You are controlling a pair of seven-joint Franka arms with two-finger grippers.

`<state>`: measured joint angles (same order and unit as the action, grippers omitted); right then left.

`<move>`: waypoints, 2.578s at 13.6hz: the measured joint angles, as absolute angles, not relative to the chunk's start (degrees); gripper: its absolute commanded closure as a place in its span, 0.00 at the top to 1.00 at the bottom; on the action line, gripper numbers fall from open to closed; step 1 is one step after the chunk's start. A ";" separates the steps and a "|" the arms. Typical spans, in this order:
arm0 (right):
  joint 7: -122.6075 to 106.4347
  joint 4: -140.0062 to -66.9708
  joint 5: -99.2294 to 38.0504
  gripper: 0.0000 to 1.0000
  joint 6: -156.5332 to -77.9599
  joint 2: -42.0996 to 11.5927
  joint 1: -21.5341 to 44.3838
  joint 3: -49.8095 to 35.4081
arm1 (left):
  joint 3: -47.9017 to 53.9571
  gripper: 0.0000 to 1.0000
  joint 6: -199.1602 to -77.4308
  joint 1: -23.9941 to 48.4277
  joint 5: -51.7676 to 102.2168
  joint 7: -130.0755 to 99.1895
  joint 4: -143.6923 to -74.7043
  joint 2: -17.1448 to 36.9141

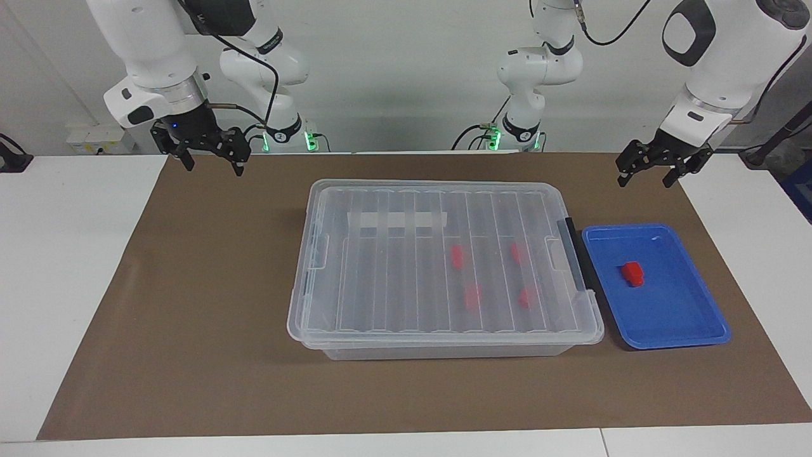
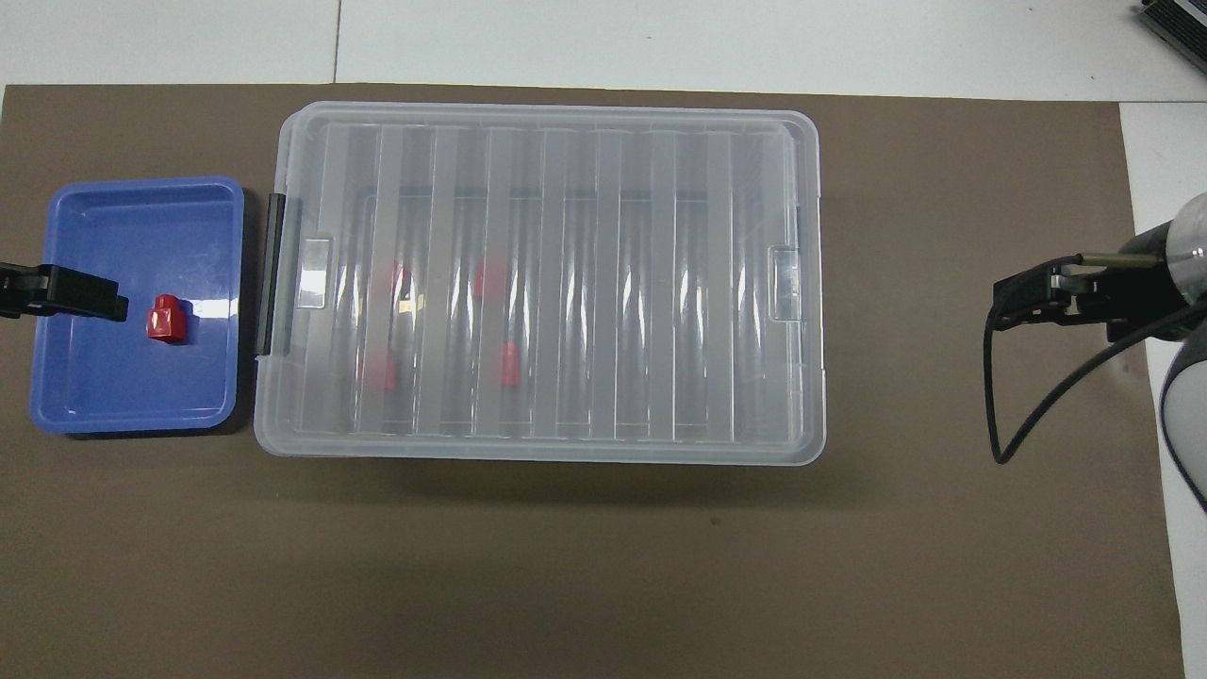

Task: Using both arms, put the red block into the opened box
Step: 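Move the right gripper to the edge of the clear lid, then slide the clear lid open with the right gripper while the left gripper reaches the block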

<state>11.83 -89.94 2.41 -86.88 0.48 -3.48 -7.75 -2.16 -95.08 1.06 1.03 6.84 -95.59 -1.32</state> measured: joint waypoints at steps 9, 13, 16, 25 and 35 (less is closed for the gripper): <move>11.83 -89.99 2.41 0.99 -86.90 0.74 -3.47 -7.76 | -2.16 1.00 -95.08 1.06 1.03 6.84 -95.59 -1.32; 11.83 -91.22 2.41 0.99 -90.16 0.77 -3.30 -7.86 | -2.16 1.00 -95.08 1.06 1.03 6.84 -95.59 -1.32; 11.84 -93.66 2.39 0.99 -94.74 0.78 -3.15 -7.94 | -2.16 1.00 -95.08 1.06 1.03 6.84 -95.59 -1.32; 20.22 -101.08 2.35 0.99 -110.15 -2.57 3.85 -8.39 | -2.16 1.00 -94.98 1.06 1.03 6.84 -95.59 -1.32; 21.82 -105.19 2.35 0.98 -115.29 -6.39 6.50 -8.42 | -2.19 1.00 -94.82 1.04 1.03 6.80 -95.59 -1.32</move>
<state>21.82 -105.19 2.35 -115.29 -6.39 6.50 -8.42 -2.19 -94.82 1.04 1.03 6.80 -95.59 -1.32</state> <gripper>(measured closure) 0.013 0.000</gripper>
